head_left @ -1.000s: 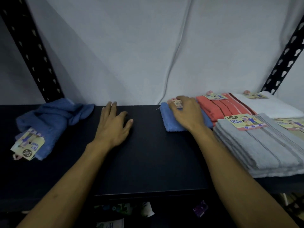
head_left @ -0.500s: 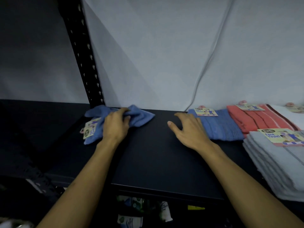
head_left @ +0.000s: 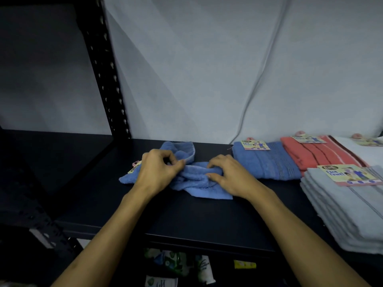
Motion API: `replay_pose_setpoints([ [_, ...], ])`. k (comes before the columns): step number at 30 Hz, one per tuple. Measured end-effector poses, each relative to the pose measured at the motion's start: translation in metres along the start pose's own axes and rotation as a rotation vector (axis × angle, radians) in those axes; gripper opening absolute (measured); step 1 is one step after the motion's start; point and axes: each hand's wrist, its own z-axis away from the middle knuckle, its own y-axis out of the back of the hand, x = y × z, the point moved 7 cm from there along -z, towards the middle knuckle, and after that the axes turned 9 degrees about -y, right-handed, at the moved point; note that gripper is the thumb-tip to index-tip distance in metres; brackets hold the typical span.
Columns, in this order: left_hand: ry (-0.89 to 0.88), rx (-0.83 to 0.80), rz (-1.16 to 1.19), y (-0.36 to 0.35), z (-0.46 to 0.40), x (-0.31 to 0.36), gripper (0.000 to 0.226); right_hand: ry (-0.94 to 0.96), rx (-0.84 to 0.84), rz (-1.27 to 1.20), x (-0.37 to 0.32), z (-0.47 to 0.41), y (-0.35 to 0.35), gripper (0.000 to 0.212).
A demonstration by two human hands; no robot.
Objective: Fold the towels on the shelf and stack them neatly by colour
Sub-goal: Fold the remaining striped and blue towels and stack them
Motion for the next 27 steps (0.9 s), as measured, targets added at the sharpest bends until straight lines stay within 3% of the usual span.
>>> replay_pose_setpoints([
  [3,0.079,-0.104,-0.188,0.006,-0.013,-0.004,0.035,0.047,0.108,-0.019,-0.011,0.01,0.004,0.017],
  [5,0.152,-0.223,-0.387,0.005,-0.027,-0.004,0.051,0.026,0.142,-0.052,-0.012,0.015,0.006,0.024],
  [8,0.161,-0.391,-0.615,-0.012,-0.045,0.007,0.067,-0.018,0.016,-0.278,-0.015,0.022,0.003,0.03],
  [12,0.01,-0.539,-0.723,-0.057,-0.064,0.016,0.067,-0.01,0.062,-0.412,-0.016,0.024,0.013,0.029],
  [15,0.08,-0.617,-0.668,-0.078,-0.066,-0.006,0.061,-0.073,0.048,-0.207,-0.001,0.019,0.01,0.01],
  [18,0.045,-0.469,-0.598,-0.075,-0.065,-0.017,0.034,-0.13,-0.004,-0.128,0.006,0.017,0.001,0.015],
  [21,0.057,-0.293,-0.278,-0.054,-0.065,-0.017,0.023,-0.166,0.039,-0.179,0.006,0.02,0.004,0.02],
  [27,0.186,0.128,0.352,0.02,-0.088,-0.004,0.022,-0.284,0.253,-0.702,0.019,0.017,0.039,0.024],
])
